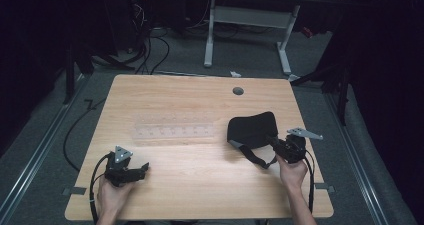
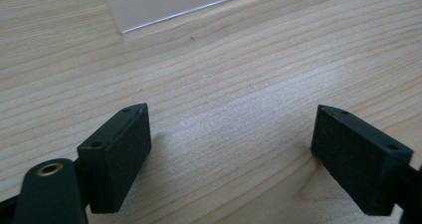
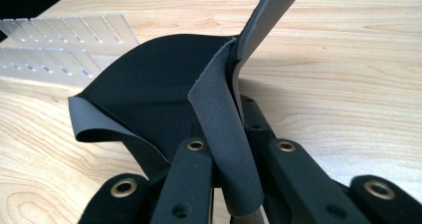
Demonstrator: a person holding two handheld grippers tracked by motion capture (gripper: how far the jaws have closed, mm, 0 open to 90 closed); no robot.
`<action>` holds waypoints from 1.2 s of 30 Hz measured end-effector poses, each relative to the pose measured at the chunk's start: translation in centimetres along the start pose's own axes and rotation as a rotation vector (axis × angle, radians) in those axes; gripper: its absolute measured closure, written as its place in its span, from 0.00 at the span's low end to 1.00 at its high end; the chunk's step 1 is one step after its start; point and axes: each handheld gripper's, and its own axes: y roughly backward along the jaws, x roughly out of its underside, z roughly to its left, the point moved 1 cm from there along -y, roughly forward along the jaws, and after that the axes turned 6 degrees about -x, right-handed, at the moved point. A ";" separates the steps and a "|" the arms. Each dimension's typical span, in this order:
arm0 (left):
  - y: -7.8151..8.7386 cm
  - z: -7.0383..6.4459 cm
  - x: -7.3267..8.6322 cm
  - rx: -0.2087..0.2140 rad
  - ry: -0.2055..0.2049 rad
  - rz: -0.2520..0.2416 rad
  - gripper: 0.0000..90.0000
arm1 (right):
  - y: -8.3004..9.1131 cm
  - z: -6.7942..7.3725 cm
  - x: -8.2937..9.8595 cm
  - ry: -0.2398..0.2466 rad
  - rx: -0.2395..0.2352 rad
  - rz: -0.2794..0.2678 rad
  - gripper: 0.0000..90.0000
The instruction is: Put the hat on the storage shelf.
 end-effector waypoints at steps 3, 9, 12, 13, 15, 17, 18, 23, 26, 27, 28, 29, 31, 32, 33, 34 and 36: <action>0.1 0.0 -0.1 0.008 0.011 -0.003 0.21 | 0.4 0.0 0.1 -0.012 -0.003 -0.009 0.95; 0.8 -0.3 -0.7 0.048 0.015 -0.028 0.22 | 2.0 0.4 0.1 -0.007 -0.020 -0.029 0.95; 1.2 -0.7 -1.1 0.075 0.008 -0.033 0.21 | 2.5 0.9 0.1 0.004 -0.029 -0.031 0.95; 1.4 -0.8 -1.2 0.083 -0.002 -0.034 0.20 | 2.6 1.0 0.1 0.006 -0.034 -0.031 0.95; 1.7 -1.2 -1.3 0.100 -0.012 -0.035 0.20 | 2.8 1.4 0.2 0.011 -0.045 -0.033 0.95; 1.8 -1.4 -1.3 0.110 -0.014 -0.036 0.19 | 3.0 1.8 0.3 0.023 -0.058 -0.033 0.95; 2.2 -1.9 -1.4 0.136 -0.017 -0.035 0.19 | 3.1 2.1 0.3 0.023 -0.066 -0.032 0.95; 2.7 -3.0 -1.1 0.181 -0.050 -0.022 0.18 | 3.4 3.2 0.4 0.044 -0.096 -0.033 0.95; 2.8 -3.7 -0.9 0.200 -0.068 -0.003 0.18 | 3.6 3.9 0.3 0.046 -0.110 -0.024 0.95; 2.9 -3.8 -0.8 0.201 -0.081 -0.001 0.18 | 3.6 4.1 0.2 0.045 -0.115 -0.021 0.95; 3.0 -4.0 -0.8 0.207 -0.089 0.005 0.18 | 3.6 4.3 0.2 0.047 -0.122 -0.020 0.95; 3.0 -4.0 -0.8 0.207 -0.089 0.005 0.18 | 3.6 4.6 0.1 0.048 -0.130 -0.021 0.95; 3.2 -4.4 -0.8 0.230 -0.085 0.007 0.18 | 3.6 5.2 -0.1 0.051 -0.149 -0.021 0.95; 3.3 -4.5 -0.9 0.240 -0.076 0.008 0.18 | 3.6 5.4 -0.1 0.051 -0.154 -0.020 0.95; 3.4 -4.6 -1.0 0.247 -0.077 0.009 0.18 | 3.6 5.6 -0.2 0.058 -0.161 -0.020 0.95; 3.6 -4.7 -1.1 0.253 -0.074 0.008 0.19 | 3.5 5.9 -0.2 0.063 -0.169 -0.018 0.95; 3.7 -5.0 -1.3 0.265 -0.075 0.000 0.19 | 3.3 6.5 -0.4 0.070 -0.184 -0.014 0.95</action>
